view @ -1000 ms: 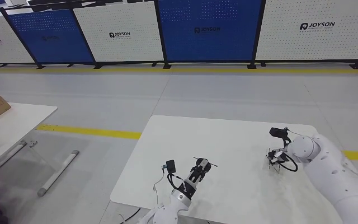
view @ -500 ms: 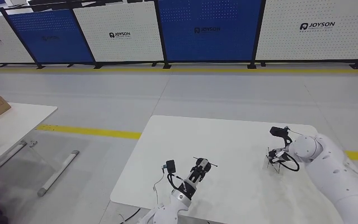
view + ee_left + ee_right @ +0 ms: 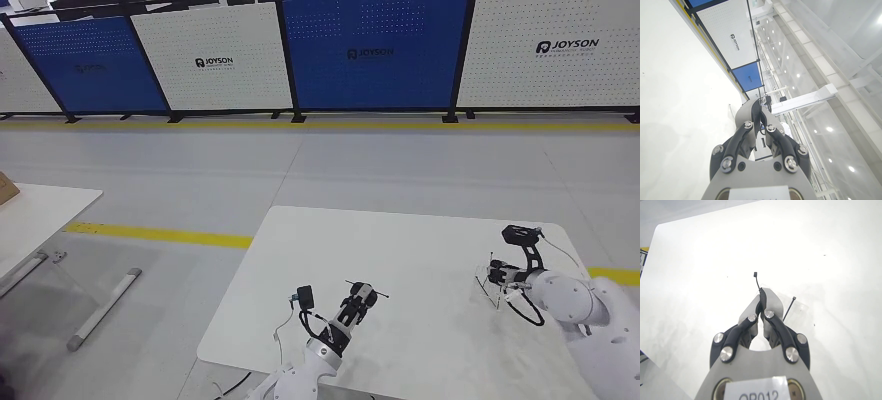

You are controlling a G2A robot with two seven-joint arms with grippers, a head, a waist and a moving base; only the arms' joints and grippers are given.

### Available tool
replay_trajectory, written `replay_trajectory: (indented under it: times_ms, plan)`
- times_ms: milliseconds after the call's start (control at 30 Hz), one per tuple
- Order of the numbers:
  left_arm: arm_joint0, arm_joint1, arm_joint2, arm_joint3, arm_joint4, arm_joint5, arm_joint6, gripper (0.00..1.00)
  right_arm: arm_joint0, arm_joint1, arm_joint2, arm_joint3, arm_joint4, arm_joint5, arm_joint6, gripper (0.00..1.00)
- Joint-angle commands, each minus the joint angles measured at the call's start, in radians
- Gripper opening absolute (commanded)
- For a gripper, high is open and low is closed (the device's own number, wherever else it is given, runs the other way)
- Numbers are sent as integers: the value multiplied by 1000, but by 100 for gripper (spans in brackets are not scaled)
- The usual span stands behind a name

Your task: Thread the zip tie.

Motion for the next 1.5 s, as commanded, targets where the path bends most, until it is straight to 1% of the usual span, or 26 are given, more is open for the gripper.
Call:
replay_trajectory:
  times_ms: [0,267,333,400,500,533,600,633,733,767,800,1300,1467]
  plan:
    - [0,0,0,0,0,0,0,0,13,-1,-4,12,2,-2,2,0]
    - [0,0,0,0,0,0,0,0,13,-1,-4,12,2,-2,2,0]
    - [0,0,0,0,0,0,0,0,-3,-2,2,6,11,-18,-39,0]
    - [0,0,0,0,0,0,0,0,-24,2,36,-5,33,-35,-102,0]
    - [0,0,0,0,0,0,0,0,-90,20,133,-50,99,-130,-186,0]
    - [0,0,0,0,0,0,0,0,-135,29,177,-81,117,-171,-220,0]
    - [0,0,0,0,0,0,0,0,-204,41,231,-142,127,-229,-262,0]
    - [0,0,0,0,0,0,0,0,-253,47,263,-183,131,-267,-300,0]
    - [0,0,0,0,0,0,0,0,-343,55,301,-250,138,-356,-338,0]
    - [0,0,0,0,0,0,0,0,-370,57,306,-271,131,-363,-346,0]
    - [0,0,0,0,0,0,0,0,-384,58,307,-282,124,-363,-350,0]
    - [0,0,0,0,0,0,0,0,-385,58,306,-283,128,-363,-354,0]
    - [0,0,0,0,0,0,0,0,-408,50,306,-308,264,-363,-402,0]
